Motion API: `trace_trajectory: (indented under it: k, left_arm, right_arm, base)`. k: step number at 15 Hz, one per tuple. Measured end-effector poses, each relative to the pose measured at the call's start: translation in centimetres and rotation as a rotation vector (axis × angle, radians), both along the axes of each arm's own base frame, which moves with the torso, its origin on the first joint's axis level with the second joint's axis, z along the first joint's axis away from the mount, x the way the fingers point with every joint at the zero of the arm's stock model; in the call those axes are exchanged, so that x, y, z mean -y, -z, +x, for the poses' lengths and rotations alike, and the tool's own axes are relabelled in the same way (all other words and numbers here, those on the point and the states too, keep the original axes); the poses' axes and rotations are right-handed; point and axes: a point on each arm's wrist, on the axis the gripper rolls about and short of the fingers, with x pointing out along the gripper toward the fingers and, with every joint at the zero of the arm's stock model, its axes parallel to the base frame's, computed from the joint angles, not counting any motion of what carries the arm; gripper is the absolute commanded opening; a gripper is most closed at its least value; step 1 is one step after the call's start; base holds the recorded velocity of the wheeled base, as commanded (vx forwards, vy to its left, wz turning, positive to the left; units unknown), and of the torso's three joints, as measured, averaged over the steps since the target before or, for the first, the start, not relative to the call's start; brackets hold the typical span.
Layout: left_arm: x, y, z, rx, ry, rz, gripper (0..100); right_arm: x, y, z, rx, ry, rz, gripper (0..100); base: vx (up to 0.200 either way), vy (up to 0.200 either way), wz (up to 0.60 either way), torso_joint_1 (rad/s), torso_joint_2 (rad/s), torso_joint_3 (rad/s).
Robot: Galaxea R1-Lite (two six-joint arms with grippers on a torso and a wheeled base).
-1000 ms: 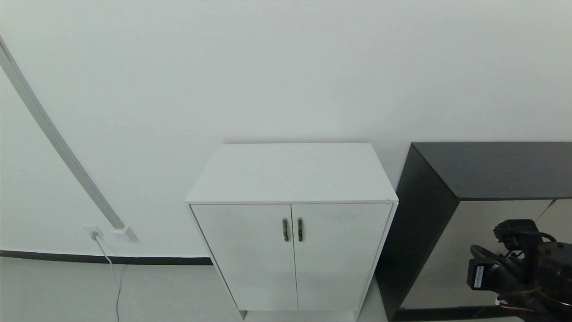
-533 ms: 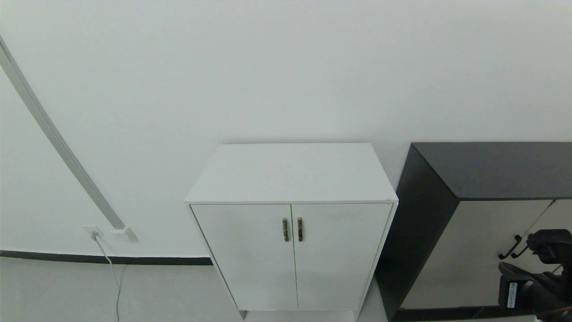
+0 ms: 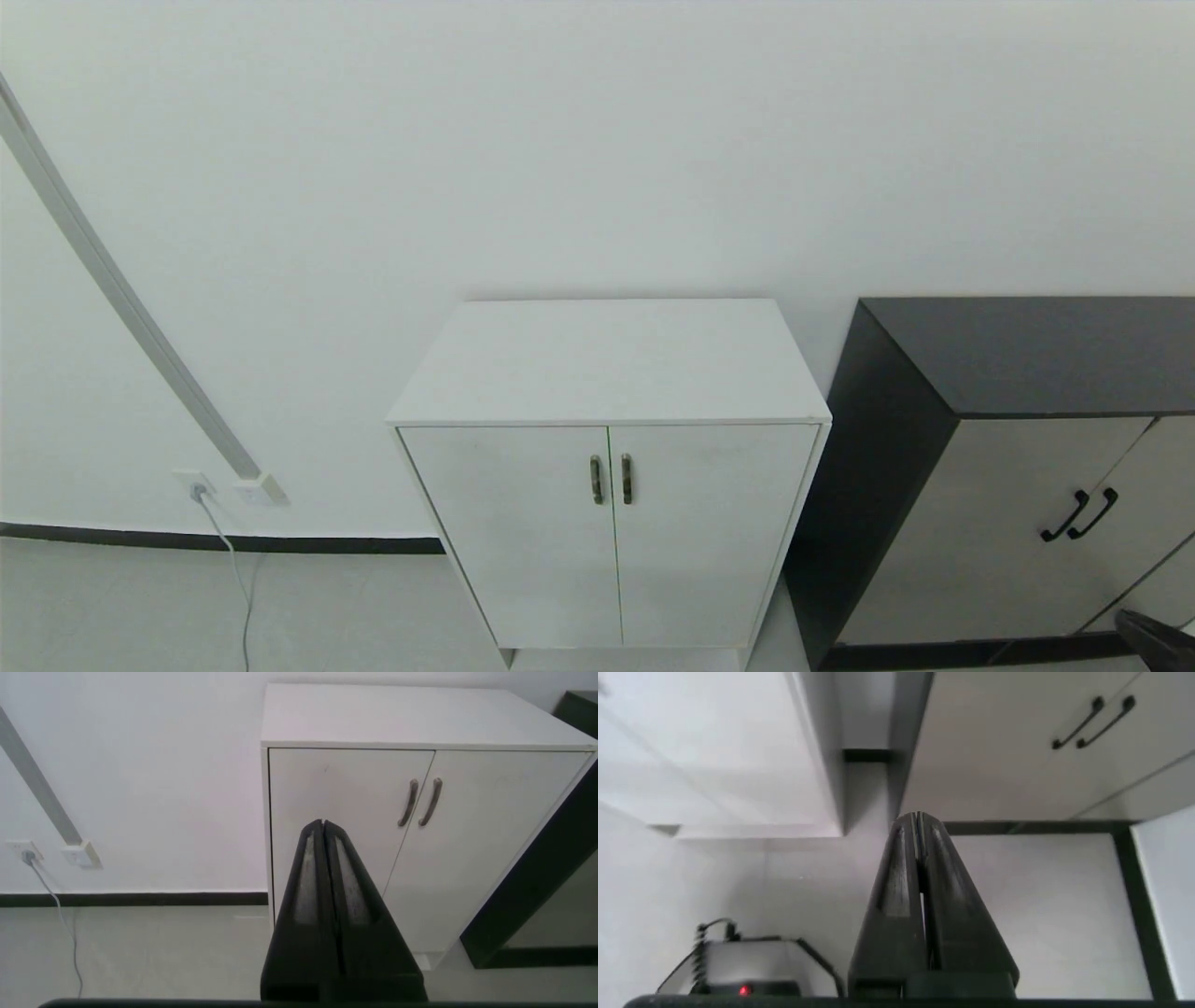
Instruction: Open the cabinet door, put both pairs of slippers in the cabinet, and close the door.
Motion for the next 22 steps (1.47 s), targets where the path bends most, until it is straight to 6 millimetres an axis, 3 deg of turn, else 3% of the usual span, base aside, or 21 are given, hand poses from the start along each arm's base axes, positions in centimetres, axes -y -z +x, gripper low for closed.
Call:
trace_trajectory:
  k: [9, 15, 22]
  left_arm:
    - [0.0, 0.0, 0.0, 0.0, 0.0, 0.0, 0]
    - [0.0, 0.0, 0.0, -0.001, -0.001, 0.0, 0]
    - [0.0, 0.0, 0.0, 0.0, -0.004, 0.0, 0]
  right_arm:
    - [2.3, 2.0, -7.9, 0.072, -0.125, -0.038, 0]
    - [2.4, 1.9, -9.2, 0.21, -0.263, 0.017, 0]
    - [2.3, 2.4, -9.3, 0.198, -0.262, 0.105, 0]
  base:
    - [0.0, 0.0, 0.0, 0.0, 0.0, 0.0]
    - [0.0, 0.0, 0.0, 0.0, 0.0, 0.0]
    - [0.0, 0.0, 0.0, 0.0, 0.0, 0.0]
